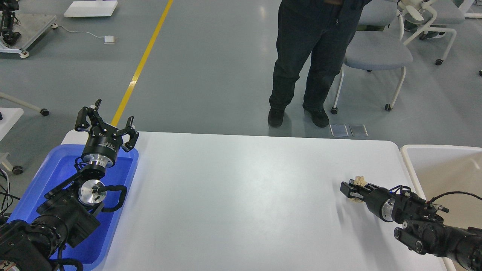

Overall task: Tidy desktop
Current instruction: 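Lift the beige object with the right gripper toward the white bin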

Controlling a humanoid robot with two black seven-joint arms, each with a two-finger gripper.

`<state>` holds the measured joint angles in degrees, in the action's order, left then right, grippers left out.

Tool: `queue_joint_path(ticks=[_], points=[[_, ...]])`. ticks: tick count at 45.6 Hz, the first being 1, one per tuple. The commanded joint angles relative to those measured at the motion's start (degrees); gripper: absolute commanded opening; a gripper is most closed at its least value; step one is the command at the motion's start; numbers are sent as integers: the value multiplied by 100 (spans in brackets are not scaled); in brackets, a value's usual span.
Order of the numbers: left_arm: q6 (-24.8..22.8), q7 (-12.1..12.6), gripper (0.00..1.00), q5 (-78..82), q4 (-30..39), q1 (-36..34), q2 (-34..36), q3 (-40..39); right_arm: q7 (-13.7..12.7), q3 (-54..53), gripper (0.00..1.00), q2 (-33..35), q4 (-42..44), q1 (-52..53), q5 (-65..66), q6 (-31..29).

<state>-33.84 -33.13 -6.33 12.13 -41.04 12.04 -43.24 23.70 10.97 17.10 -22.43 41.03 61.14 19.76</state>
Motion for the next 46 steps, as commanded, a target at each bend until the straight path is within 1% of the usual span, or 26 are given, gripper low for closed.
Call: queue_joint_path(ticks=[1, 7, 16, 23, 37, 46], points=[[0, 9, 100, 0, 0, 0, -8, 0, 354, -78, 0, 197, -156, 194, -559, -7], [0, 0, 100, 0, 0, 0, 0, 0, 372, -69, 0, 636, -709, 493, -744, -33], [0, 9, 100, 0, 0, 0, 0, 0, 363, -78, 0, 1594, -1861, 1073, -753, -113], [0, 0, 100, 0, 0, 0, 0, 0, 363, -192, 0, 2043, -2125, 1539, -806, -174], [0, 0, 100, 0, 8, 0, -8, 0, 372, -438, 0, 2904, -2125, 2875, -964, -1421], [0, 0, 100, 0, 0, 0, 0, 0, 363, -534, 0, 3265, -2046, 3464, -964, -1993]])
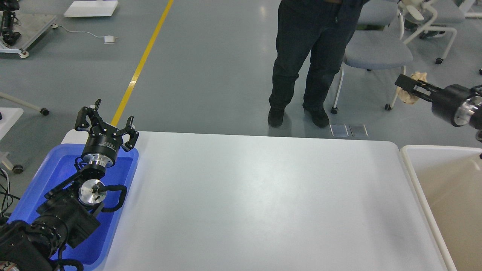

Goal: Tidy desktop

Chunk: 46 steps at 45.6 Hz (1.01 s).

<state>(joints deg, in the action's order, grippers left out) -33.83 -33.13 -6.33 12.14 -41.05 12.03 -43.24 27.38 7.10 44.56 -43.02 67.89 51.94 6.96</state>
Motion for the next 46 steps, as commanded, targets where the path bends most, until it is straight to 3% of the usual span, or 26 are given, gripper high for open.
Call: queue_joint_path(ticks=[1, 9, 16, 25, 32, 36, 46], points=[[0, -1, 100, 0, 8, 1, 1, 0, -5, -165, 0, 545, 30, 813, -44, -749], [0, 8, 100, 0, -1, 1, 1, 0, -14, -182, 0, 712, 425, 866, -61, -854], [0, 8, 100, 0, 8, 1, 1, 0, -40, -68, 0, 563, 1417, 454, -685, -872], [0, -1, 100, 0, -1, 1, 1, 0, -40, -112, 0, -280, 2991, -627, -993, -863], [0, -1, 100, 0, -1, 1, 1, 0, -75, -103, 0, -729, 3510, -1409, -1572, -854], [0, -1, 100, 0, -1, 1, -8, 0, -207, -95, 0, -966, 3633, -1700, -1828, -828], [0, 8, 100, 0, -1, 1, 1, 0, -866, -182, 0, -1397, 3739, -2131, -2749, -802]])
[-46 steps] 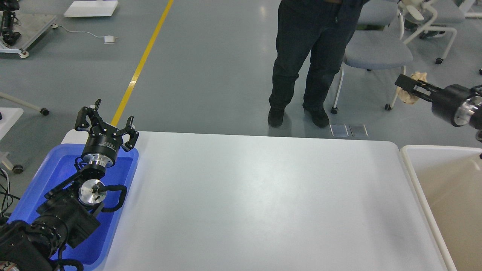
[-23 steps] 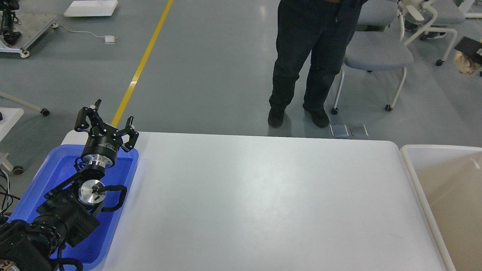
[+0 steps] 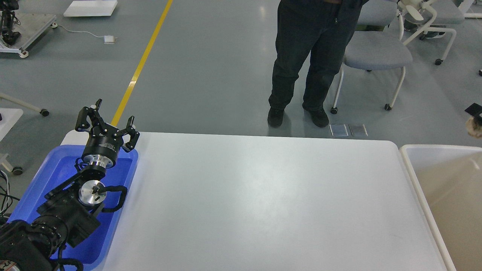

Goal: Tidy desktop

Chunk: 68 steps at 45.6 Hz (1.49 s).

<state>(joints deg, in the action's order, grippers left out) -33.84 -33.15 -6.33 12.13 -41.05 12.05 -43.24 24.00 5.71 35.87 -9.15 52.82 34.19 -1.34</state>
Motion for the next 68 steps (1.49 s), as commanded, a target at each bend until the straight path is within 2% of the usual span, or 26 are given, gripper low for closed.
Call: queue_joint_path(ticks=[1, 11, 16, 29, 43, 55, 59, 60, 61, 62, 63, 64, 68], points=[[0, 1, 100, 0, 0, 0, -9, 0, -597, -44, 0, -563, 353, -650, -1106, 29], [0, 1, 100, 0, 0, 0, 0, 0, -1160, -61, 0, -1047, 528, -817, -2108, 81], [0, 10, 100, 0, 0, 0, -9, 0, -1590, -219, 0, -1249, 660, -878, -2706, 82], [0, 1, 100, 0, 9, 0, 0, 0, -2399, -1335, 0, -1337, 678, -931, -3208, 380], [0, 10, 100, 0, 0, 0, -1, 0, -2988, -2451, 0, -1302, 687, -993, -3217, 547], [0, 1, 100, 0, 0, 0, -9, 0, -3235, -2786, 0, -1285, 696, -993, -3471, 758], [0, 1, 100, 0, 0, 0, 0, 0, -3243, -2795, 0, -1267, 722, -993, -3639, 776], [0, 1, 100, 0, 0, 0, 0, 0, -3243, -2795, 5, -1267, 739, -993, -3639, 776], [0, 1, 100, 0, 0, 0, 0, 0, -3243, -2795, 22, -1267, 766, -993, -3639, 776], [0, 1, 100, 0, 0, 0, 0, 0, -3243, -2795, 52, -1267, 783, -993, -3639, 776], [0, 1, 100, 0, 0, 0, -9, 0, -3243, -2803, 94, -1267, 792, -993, -3647, 776], [0, 1, 100, 0, 0, 0, -1, 0, -3252, -2812, 100, -1267, 801, -993, -3656, 767], [0, 1, 100, 0, 0, 0, -9, 0, -3243, -2839, 100, -1276, 810, -1019, -3674, 767]])
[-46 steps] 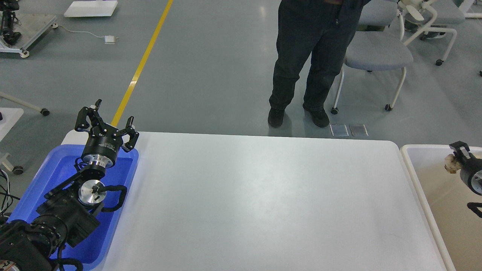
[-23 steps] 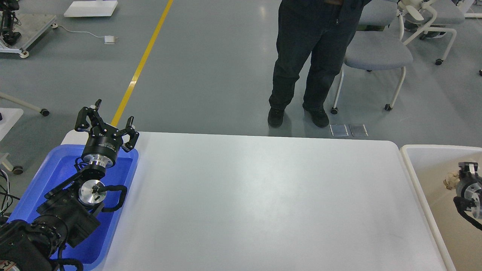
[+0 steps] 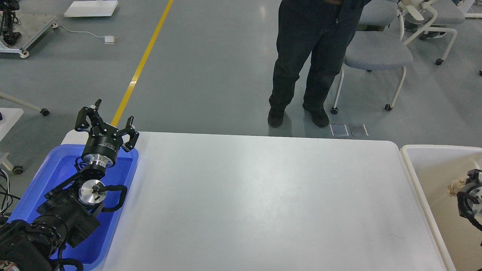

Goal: Tidy desktop

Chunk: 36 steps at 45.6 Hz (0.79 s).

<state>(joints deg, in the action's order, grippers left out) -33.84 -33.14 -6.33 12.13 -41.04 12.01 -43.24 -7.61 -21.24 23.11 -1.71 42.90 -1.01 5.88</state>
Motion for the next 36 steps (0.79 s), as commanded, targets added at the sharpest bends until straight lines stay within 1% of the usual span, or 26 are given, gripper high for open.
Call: queue_joint_path(ticks=[1, 9, 30, 36], points=[[0, 0, 100, 0, 0, 0, -6, 0, -83, -143, 100, 0, 56, -36, -153, 45], [0, 0, 100, 0, 0, 0, -6, 0, -22, -64, 100, 9, 56, -80, -145, 36], [0, 0, 100, 0, 0, 0, 3, 0, 14, -170, 100, -9, 30, -1, -162, 1], [0, 0, 100, 0, 0, 0, 3, 0, 136, -468, 100, 18, 12, 254, -171, -8]])
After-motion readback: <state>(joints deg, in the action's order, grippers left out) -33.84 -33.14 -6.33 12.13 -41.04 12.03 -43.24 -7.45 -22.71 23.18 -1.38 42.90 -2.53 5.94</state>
